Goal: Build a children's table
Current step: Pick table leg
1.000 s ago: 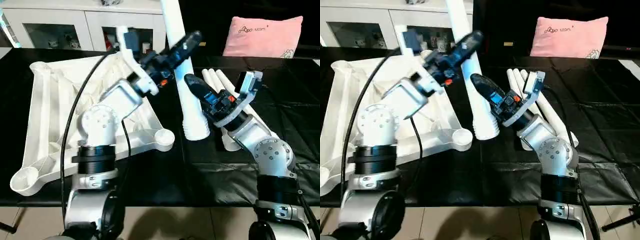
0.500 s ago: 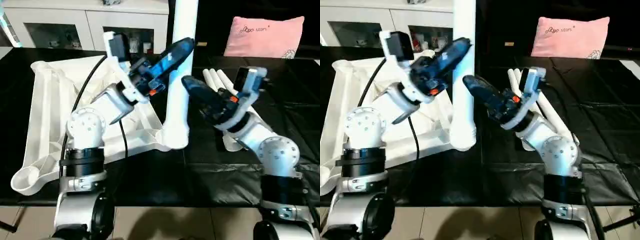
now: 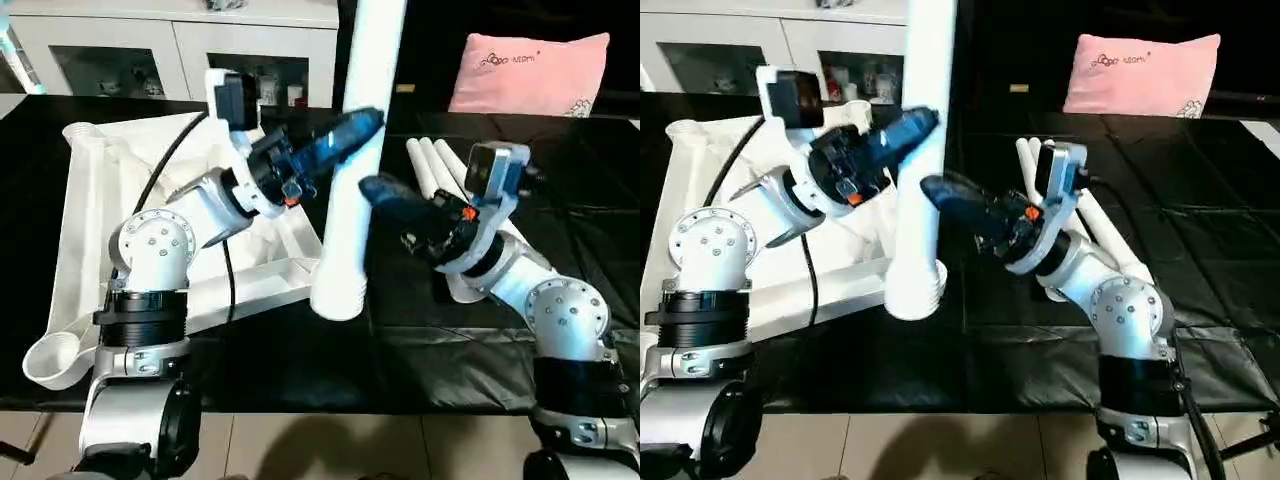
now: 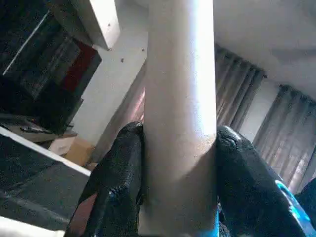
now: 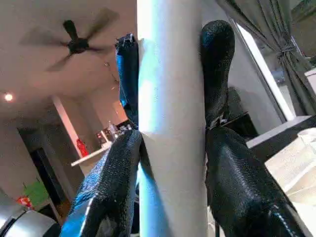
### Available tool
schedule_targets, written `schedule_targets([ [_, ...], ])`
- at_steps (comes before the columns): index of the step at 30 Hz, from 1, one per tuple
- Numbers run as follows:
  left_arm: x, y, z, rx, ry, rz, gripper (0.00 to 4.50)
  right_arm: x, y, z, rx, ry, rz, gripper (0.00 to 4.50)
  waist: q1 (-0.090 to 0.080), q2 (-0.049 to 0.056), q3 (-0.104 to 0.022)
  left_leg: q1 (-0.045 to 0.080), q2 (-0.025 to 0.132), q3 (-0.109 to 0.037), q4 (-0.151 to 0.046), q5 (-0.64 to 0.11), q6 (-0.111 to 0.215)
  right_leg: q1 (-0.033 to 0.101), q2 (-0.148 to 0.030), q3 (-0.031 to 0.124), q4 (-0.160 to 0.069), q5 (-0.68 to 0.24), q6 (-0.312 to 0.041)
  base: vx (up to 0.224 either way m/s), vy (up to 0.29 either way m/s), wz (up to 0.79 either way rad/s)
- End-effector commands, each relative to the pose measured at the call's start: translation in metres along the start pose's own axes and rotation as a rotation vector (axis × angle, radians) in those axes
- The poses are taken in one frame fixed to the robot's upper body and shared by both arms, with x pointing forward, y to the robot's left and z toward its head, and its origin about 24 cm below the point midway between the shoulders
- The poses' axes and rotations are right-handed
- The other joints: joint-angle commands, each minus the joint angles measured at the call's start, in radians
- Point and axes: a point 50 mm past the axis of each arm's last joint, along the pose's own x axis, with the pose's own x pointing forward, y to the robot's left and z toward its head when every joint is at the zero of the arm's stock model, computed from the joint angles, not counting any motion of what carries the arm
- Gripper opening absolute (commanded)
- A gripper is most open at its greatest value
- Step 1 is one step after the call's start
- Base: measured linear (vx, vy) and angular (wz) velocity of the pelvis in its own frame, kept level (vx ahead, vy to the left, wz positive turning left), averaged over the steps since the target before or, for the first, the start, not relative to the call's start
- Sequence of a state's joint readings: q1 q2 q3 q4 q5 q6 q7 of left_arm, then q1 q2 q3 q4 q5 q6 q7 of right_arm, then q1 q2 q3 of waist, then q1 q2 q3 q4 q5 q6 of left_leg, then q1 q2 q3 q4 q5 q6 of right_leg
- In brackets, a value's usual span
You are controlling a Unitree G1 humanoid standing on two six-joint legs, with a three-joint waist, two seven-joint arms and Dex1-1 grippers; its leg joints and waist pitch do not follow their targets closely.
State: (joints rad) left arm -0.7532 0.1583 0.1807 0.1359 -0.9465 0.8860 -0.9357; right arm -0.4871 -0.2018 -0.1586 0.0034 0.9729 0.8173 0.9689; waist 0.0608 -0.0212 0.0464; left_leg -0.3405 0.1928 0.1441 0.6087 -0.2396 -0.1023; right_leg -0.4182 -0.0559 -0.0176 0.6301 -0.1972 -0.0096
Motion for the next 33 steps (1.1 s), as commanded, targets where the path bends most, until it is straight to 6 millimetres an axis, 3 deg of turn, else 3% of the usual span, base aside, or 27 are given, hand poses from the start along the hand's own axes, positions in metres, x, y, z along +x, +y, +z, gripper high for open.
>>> schedule_targets([
  [1,0.011,-0.010,0.001,0.023,0.036,-0.098,1.85,-0.010,-0.010,0.001,-0.027,0.014,-0.113,1.73,0.005,0.003,-0.063,-0.014,0.006,0.014,-0.063,0.062,0.037,0.087,-0.051,0.029,-0.057,0.077,-0.266,0.000,0.000,0.00],
  [7,0.005,-0.006,0.006,0.065,0.012,-0.039,1.83,-0.011,-0.017,0.000,-0.075,0.066,-0.182,1.72,0.004,0.002,-0.064,-0.014,0.006,0.015,-0.062,0.075,0.035,0.087,-0.050,0.029,-0.056,0.084,-0.265,0.000,0.000,0.00],
  [9,0.005,-0.005,0.006,0.070,0.010,-0.032,1.83,-0.011,-0.018,0.000,-0.085,0.075,-0.194,2.02,0.005,0.004,-0.063,-0.012,0.004,0.017,-0.062,0.079,0.027,0.083,-0.048,0.029,-0.058,0.081,-0.265,0.000,0.000,0.00],
  [14,0.001,0.005,0.011,0.159,0.004,0.110,1.82,-0.012,-0.026,0.004,-0.105,0.069,-0.260,2.43,0.003,0.002,-0.065,-0.015,0.006,0.014,-0.062,0.071,0.036,0.090,-0.050,0.029,-0.056,0.093,-0.263,0.000,0.000,0.00],
  [20,0.003,0.020,0.012,0.374,0.041,0.361,1.82,-0.016,-0.029,0.018,-0.184,0.018,-0.367,2.89,-0.001,-0.002,-0.066,-0.015,0.008,0.014,-0.060,0.079,0.049,0.091,-0.049,0.030,-0.057,0.090,-0.249,0.000,0.000,0.00],
  [24,0.001,0.027,0.015,0.465,0.053,0.465,1.82,-0.019,-0.032,0.022,-0.165,-0.001,-0.438,3.26,-0.001,0.004,-0.067,-0.014,0.005,0.014,-0.058,0.099,0.047,0.089,-0.046,0.029,-0.054,0.118,-0.255,0.000,0.000,0.00],
  [28,-0.002,0.036,0.017,0.552,0.060,0.593,1.82,-0.020,-0.034,0.024,-0.187,0.000,-0.484,3.58,-0.001,0.001,-0.068,-0.014,0.005,0.014,-0.058,0.091,0.048,0.090,-0.046,0.030,-0.055,0.114,-0.246,0.000,0.000,0.00],
  [30,-0.001,0.038,0.018,0.575,0.012,0.656,1.82,-0.018,-0.032,0.024,-0.324,0.033,-0.489,3.75,-0.001,-0.001,-0.070,-0.016,0.004,0.015,-0.055,0.096,0.044,0.092,-0.047,0.030,-0.052,0.133,-0.253,0.000,0.000,0.00],
  [33,0.001,0.038,0.017,0.594,-0.005,0.688,1.82,-0.017,-0.033,0.017,-0.338,0.068,-0.489,4.04,-0.001,-0.006,-0.069,-0.018,0.004,0.015,-0.055,0.104,0.052,0.092,-0.045,0.030,-0.051,0.154,-0.262,0.000,0.000,0.00],
])
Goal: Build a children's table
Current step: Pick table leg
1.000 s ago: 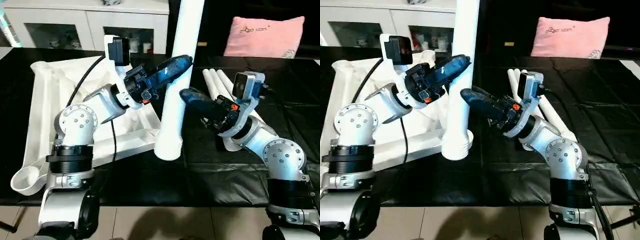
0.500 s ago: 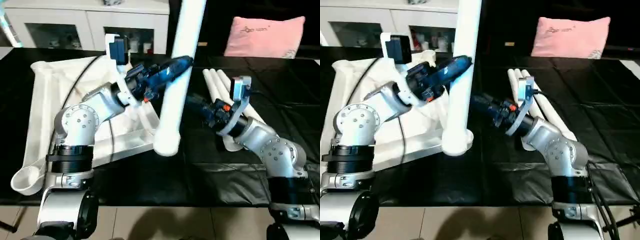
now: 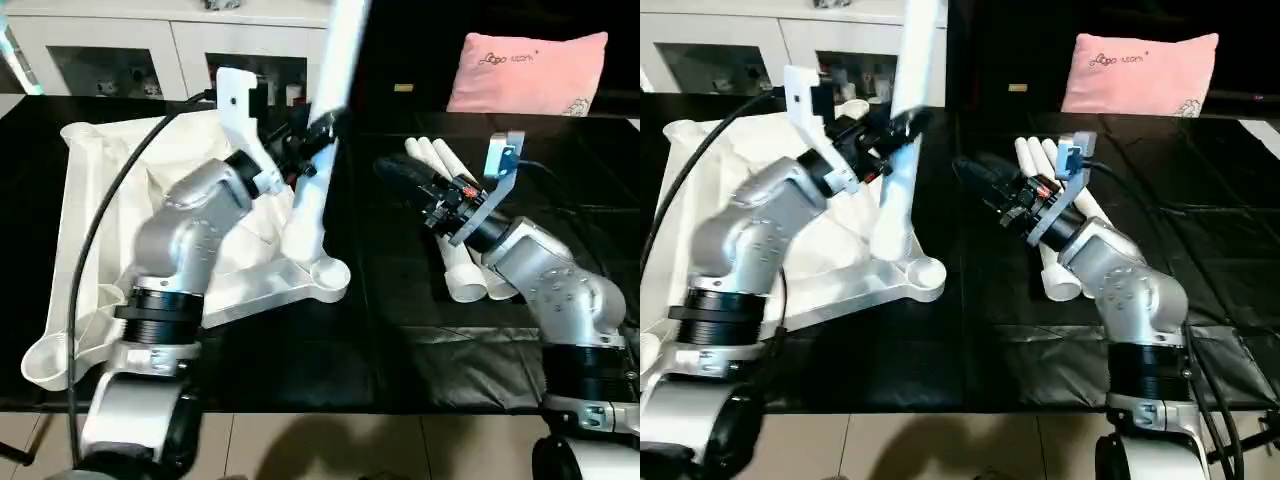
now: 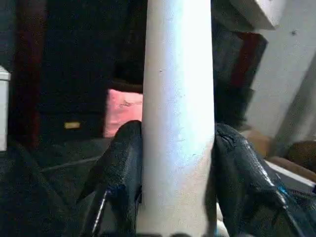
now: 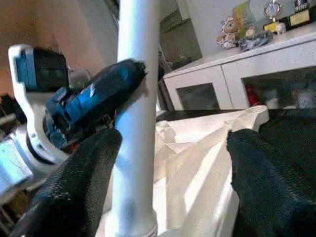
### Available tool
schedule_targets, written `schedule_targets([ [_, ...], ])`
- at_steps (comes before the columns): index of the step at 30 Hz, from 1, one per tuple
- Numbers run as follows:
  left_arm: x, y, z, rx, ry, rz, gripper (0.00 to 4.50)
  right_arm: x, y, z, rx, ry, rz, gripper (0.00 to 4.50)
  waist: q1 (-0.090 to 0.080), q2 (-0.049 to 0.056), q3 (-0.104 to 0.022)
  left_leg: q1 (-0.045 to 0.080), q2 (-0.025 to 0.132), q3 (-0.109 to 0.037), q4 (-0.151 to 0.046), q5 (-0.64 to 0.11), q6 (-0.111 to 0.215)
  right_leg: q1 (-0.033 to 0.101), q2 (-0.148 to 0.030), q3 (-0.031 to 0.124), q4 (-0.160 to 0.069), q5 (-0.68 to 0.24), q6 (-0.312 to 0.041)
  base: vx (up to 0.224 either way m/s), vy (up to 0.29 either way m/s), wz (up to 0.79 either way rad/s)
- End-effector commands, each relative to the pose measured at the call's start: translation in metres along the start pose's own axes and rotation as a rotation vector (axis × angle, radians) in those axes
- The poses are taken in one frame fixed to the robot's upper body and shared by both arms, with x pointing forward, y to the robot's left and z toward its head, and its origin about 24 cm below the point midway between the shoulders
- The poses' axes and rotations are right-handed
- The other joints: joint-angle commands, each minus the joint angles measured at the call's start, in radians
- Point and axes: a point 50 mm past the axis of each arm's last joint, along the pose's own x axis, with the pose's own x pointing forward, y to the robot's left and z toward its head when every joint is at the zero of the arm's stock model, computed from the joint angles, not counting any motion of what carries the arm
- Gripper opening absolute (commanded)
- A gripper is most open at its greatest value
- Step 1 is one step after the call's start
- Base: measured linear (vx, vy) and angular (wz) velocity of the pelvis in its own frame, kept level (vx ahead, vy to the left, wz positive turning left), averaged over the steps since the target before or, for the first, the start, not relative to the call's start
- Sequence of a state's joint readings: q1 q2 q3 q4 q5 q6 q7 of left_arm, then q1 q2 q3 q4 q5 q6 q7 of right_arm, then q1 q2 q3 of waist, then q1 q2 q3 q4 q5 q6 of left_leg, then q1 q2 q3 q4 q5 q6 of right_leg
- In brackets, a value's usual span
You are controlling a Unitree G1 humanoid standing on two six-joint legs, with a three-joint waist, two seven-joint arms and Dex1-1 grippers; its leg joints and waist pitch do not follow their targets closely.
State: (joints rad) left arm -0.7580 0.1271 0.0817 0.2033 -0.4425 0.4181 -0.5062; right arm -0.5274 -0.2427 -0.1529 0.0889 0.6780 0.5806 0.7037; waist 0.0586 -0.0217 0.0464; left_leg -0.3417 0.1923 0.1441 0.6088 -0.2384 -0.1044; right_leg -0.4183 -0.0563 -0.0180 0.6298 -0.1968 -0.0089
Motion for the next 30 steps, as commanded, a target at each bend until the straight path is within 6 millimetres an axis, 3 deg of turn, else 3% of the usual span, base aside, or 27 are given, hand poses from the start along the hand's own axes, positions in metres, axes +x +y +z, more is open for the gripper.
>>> schedule_targets([
  [1,0.004,-0.003,0.010,0.039,-0.036,0.010,1.82,0.000,0.003,-0.002,-0.032,0.020,0.008,4.11,0.002,-0.003,-0.069,-0.017,0.005,0.015,-0.054,0.102,0.060,0.092,-0.046,0.031,-0.051,0.154,-0.264,0.000,0.000,0.00],
  [5,0.005,-0.006,0.006,0.043,-0.056,0.060,1.82,0.011,0.015,-0.015,-0.016,0.052,0.037,4.46,-0.001,-0.007,-0.067,-0.016,0.007,0.014,-0.056,0.082,0.069,0.089,-0.048,0.031,-0.054,0.113,-0.265,0.000,0.000,0.00],
  [11,0.007,-0.011,0.003,0.037,-0.062,0.067,1.82,0.023,0.021,-0.026,0.007,0.101,0.047,4.50,-0.001,-0.004,-0.066,-0.014,0.009,0.014,-0.057,0.083,0.062,0.085,-0.048,0.031,-0.053,0.099,-0.257,0.000,0.000,0.00],
  [12,0.008,-0.012,0.003,0.036,-0.062,0.069,1.82,0.026,0.019,-0.031,-0.005,0.144,0.017,4.50,0.000,0.000,-0.066,-0.015,0.009,0.013,-0.057,0.085,0.058,0.085,-0.049,0.031,-0.053,0.103,-0.257,0.000,0.000,0.00],
  [17,0.011,-0.016,0.002,0.046,-0.061,0.059,1.82,0.035,0.012,-0.034,-0.033,0.212,-0.036,4.50,-0.002,0.000,-0.066,-0.015,0.006,0.014,-0.058,0.078,0.039,0.086,-0.048,0.032,-0.053,0.107,-0.256,0.000,0.000,0.00],
  [22,0.013,-0.019,0.001,0.052,-0.060,0.052,1.82,0.040,0.011,-0.035,-0.054,0.225,-0.049,4.50,-0.003,0.000,-0.067,-0.014,0.006,0.014,-0.056,0.089,0.044,0.087,-0.047,0.032,-0.050,0.144,-0.264,0.000,0.000,0.00],
  [26,0.014,-0.023,-0.001,0.062,-0.053,0.038,1.82,0.047,0.010,-0.039,-0.056,0.242,-0.060,4.12,-0.003,-0.004,-0.068,-0.015,0.007,0.015,-0.056,0.085,0.050,0.088,-0.049,0.033,-0.050,0.133,-0.268,0.000,0.000,0.00],
  [27,0.014,-0.024,-0.001,0.064,-0.052,0.035,1.82,0.050,0.009,-0.040,-0.050,0.243,-0.061,4.05,-0.004,-0.012,-0.067,-0.015,0.007,0.016,-0.057,0.084,0.053,0.089,-0.049,0.032,-0.052,0.128,-0.265,0.000,0.000,0.00],
  [28,0.014,-0.024,-0.001,0.065,-0.052,0.035,1.82,0.050,0.009,-0.040,-0.048,0.242,-0.060,3.95,-0.004,-0.007,-0.068,-0.015,0.008,0.015,-0.057,0.083,0.052,0.088,-0.051,0.032,-0.049,0.125,-0.270,0.000,0.000,0.00],
  [30,0.015,-0.026,-0.001,0.077,-0.051,0.026,1.82,0.055,0.010,-0.040,0.009,0.231,-0.040,3.77,-0.005,-0.008,-0.067,-0.014,0.009,0.016,-0.056,0.084,0.059,0.086,-0.051,0.033,-0.049,0.127,-0.274,0.000,0.000,0.00],
])
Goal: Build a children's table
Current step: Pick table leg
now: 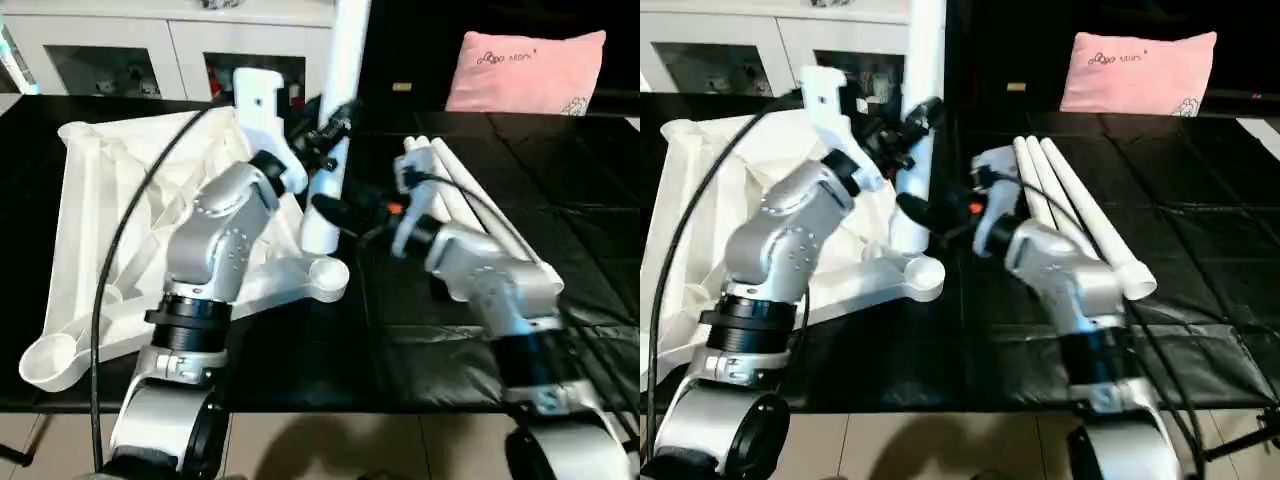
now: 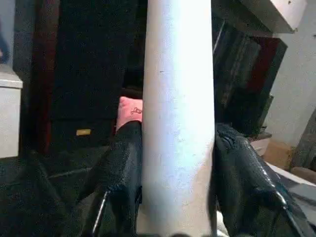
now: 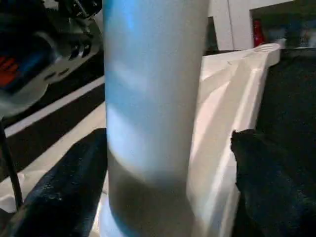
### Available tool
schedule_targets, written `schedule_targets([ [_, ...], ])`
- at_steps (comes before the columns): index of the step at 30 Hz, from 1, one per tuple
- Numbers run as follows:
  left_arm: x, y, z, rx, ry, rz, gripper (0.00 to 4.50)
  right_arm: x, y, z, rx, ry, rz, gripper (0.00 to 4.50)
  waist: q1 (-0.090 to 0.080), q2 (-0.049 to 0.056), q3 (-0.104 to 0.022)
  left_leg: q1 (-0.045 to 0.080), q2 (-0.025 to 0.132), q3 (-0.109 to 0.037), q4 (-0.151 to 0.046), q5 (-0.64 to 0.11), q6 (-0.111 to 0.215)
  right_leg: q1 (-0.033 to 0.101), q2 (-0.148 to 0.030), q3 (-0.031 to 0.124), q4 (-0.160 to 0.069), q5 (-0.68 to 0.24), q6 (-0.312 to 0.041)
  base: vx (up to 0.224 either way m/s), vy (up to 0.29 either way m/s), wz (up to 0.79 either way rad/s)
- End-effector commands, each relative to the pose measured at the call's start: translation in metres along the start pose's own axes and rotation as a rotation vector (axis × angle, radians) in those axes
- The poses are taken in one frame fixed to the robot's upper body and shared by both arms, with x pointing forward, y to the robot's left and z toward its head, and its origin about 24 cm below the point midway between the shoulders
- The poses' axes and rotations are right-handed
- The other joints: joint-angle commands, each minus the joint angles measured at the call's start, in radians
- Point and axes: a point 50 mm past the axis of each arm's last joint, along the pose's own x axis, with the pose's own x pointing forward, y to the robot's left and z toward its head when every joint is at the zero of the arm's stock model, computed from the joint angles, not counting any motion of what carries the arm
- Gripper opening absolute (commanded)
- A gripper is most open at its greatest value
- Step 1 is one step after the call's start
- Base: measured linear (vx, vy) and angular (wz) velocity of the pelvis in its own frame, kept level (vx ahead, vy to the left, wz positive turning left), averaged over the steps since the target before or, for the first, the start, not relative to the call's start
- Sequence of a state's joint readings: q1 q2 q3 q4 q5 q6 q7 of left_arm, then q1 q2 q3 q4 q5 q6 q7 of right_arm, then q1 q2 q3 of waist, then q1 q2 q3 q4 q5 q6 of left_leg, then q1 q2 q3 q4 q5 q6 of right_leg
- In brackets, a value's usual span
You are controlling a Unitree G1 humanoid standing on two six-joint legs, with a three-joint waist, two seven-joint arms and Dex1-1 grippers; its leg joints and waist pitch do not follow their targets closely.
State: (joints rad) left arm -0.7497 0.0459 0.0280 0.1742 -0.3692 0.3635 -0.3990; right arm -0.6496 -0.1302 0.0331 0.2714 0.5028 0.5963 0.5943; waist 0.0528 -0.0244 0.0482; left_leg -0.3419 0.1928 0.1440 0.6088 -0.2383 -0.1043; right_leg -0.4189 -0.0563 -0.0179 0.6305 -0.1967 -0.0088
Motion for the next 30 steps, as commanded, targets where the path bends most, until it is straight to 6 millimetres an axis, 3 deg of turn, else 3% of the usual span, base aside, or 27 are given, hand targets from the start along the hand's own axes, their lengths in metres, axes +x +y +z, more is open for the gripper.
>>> schedule_targets([
  [1,0.0009,-0.0059,0.0053,0.031,-0.026,-0.021,1.82,0.0011,-0.0012,0.0051,0.023,-0.015,0.008,3.69,0.001,-0.005,-0.069,-0.013,0.010,0.016,-0.057,0.087,0.061,0.086,-0.051,0.033,-0.049,0.129,-0.276,0.000,0.000,0.00],
  [8,0.0031,-0.0069,0.0060,0.052,-0.029,-0.026,1.82,0.0009,-0.0070,0.0015,0.103,0.012,-0.001,3.15,0.003,-0.001,-0.069,-0.012,0.009,0.016,-0.056,0.094,0.071,0.086,-0.051,0.032,-0.049,0.141,-0.282,0.000,0.000,0.00],
  [17,0.0037,-0.0085,0.0046,0.051,-0.022,-0.039,1.82,0.0019,-0.0099,-0.0024,0.143,0.025,-0.004,2.36,0.003,-0.002,-0.072,-0.012,0.009,0.016,-0.054,0.113,0.071,0.087,-0.051,0.031,-0.046,0.165,-0.286,0.000,0.000,0.00],
  [30,0.0025,-0.0020,0.0066,0.008,-0.017,-0.015,1.82,-0.0061,-0.0074,0.0011,0.123,0.025,0.065,2.05,0.006,0.002,-0.072,-0.011,0.009,0.016,-0.054,0.105,0.067,0.088,-0.050,0.031,-0.045,0.175,-0.292,0.000,0.000,0.00],
])
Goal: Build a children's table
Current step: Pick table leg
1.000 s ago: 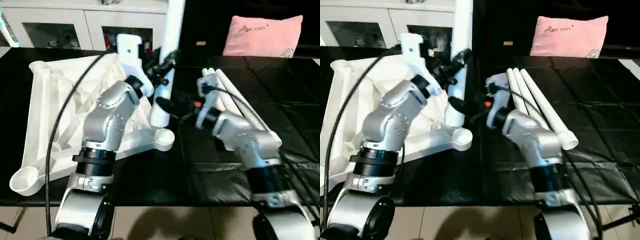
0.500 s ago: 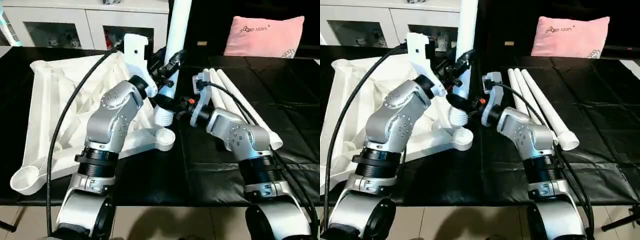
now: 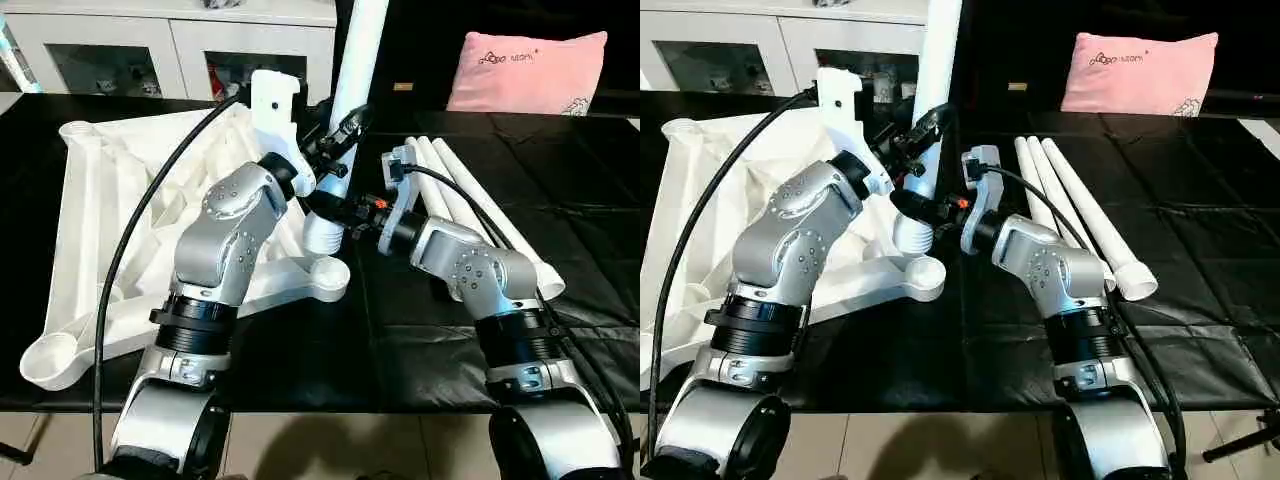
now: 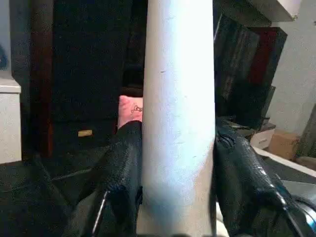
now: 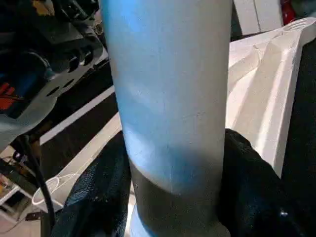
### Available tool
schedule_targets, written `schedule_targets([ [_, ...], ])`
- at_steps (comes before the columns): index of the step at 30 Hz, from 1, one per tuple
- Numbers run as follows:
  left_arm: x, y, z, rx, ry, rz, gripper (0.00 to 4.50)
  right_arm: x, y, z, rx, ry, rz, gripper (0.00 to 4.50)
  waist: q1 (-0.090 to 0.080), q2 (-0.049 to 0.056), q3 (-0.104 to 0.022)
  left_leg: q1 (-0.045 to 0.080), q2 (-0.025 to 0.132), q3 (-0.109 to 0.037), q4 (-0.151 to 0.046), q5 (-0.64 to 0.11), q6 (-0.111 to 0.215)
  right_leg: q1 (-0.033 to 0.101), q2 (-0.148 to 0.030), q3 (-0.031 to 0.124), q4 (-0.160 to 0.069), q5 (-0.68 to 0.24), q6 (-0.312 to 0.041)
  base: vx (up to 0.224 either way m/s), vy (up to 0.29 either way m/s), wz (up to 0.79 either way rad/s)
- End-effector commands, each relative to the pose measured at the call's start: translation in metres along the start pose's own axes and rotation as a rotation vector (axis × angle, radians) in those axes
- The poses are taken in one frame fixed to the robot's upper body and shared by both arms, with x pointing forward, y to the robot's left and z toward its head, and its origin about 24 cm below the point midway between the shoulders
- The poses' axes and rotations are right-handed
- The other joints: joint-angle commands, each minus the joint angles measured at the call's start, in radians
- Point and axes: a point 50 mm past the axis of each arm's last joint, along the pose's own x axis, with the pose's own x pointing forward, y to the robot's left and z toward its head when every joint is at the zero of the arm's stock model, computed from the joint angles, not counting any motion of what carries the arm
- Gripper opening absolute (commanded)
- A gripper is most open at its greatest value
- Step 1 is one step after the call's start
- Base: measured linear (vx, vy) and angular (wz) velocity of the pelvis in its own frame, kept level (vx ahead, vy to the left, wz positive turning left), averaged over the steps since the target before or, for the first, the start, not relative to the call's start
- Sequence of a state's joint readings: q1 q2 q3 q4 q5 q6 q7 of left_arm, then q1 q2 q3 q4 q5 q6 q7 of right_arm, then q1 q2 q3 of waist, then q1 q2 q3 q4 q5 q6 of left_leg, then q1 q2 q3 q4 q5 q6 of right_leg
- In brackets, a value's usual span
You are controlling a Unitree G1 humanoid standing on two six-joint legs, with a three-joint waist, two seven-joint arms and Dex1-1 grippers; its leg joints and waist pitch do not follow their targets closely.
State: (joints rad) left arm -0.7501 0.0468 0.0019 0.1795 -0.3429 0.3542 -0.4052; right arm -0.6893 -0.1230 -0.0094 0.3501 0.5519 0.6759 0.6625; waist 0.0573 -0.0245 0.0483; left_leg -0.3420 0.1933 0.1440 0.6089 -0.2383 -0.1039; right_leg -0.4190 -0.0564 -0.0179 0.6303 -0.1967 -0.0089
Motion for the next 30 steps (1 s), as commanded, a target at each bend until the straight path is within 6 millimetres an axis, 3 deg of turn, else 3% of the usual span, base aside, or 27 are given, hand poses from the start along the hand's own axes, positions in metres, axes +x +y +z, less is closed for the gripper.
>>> schedule_targets([
  [1,0.000,0.003,0.011,-0.065,-0.046,0.002,1.82,-0.010,-0.002,0.004,-0.006,-0.004,0.008,2.04,0.002,0.003,-0.072,-0.011,0.009,0.016,-0.054,0.107,0.066,0.089,-0.050,0.031,-0.045,0.180,-0.293,0.000,0.000,0.00],
  [2,0.000,0.003,0.013,-0.124,-0.058,-0.018,2.38,-0.012,-0.001,0.005,-0.018,-0.002,0.033,2.02,0.002,0.002,-0.071,-0.011,0.008,0.016,-0.054,0.110,0.065,0.089,-0.049,0.031,-0.045,0.186,-0.295,0.000,0.000,0.00],
  [3,-0.001,0.002,0.013,-0.152,-0.053,-0.046,2.52,-0.015,0.000,0.005,-0.026,0.000,0.055,2.00,0.004,0.001,-0.072,-0.011,0.006,0.016,-0.052,0.109,0.066,0.091,-0.049,0.032,-0.044,0.194,-0.299,0.000,0.000,0.00],
  [6,-0.003,-0.001,0.013,-0.192,-0.028,-0.119,2.55,-0.020,0.003,0.006,-0.048,0.008,0.110,1.96,0.005,-0.003,-0.072,-0.012,0.007,0.016,-0.053,0.096,0.071,0.091,-0.049,0.031,-0.045,0.176,-0.303,0.000,0.000,0.00],
  [7,-0.003,-0.001,0.013,-0.192,-0.028,-0.119,2.84,-0.020,0.003,0.006,-0.048,0.008,0.110,1.94,0.005,-0.002,-0.071,-0.012,0.007,0.016,-0.054,0.097,0.074,0.089,-0.049,0.031,-0.046,0.172,-0.303,0.000,0.000,0.00],
  [13,-0.008,0.002,0.013,-0.242,0.040,-0.214,3.19,-0.033,0.010,0.009,-0.099,0.034,0.230,1.93,0.005,-0.005,-0.071,-0.011,0.007,0.017,-0.052,0.101,0.097,0.088,-0.049,0.030,-0.046,0.147,-0.300,0.000,0.000,0.00],
  [15,-0.009,0.002,0.019,-0.332,0.049,-0.283,3.19,-0.038,0.013,0.009,-0.115,0.046,0.283,1.93,0.004,-0.002,-0.070,-0.010,0.006,0.018,-0.051,0.097,0.095,0.086,-0.048,0.029,-0.046,0.143,-0.305,0.000,0.000,0.00],
  [21,-0.011,-0.004,0.025,-0.339,0.067,-0.383,3.19,-0.044,0.015,0.008,-0.134,0.085,0.323,1.93,0.005,0.002,-0.069,-0.010,0.008,0.016,-0.052,0.095,0.098,0.086,-0.049,0.028,-0.047,0.142,-0.312,0.000,0.000,0.00],
  [30,-0.013,-0.009,0.027,-0.370,0.080,-0.445,2.40,-0.048,0.016,0.007,-0.149,0.100,0.331,1.93,0.005,0.001,-0.072,-0.012,0.005,0.015,-0.050,0.106,0.092,0.090,-0.048,0.028,-0.046,0.165,-0.317,0.000,0.000,0.00],
])
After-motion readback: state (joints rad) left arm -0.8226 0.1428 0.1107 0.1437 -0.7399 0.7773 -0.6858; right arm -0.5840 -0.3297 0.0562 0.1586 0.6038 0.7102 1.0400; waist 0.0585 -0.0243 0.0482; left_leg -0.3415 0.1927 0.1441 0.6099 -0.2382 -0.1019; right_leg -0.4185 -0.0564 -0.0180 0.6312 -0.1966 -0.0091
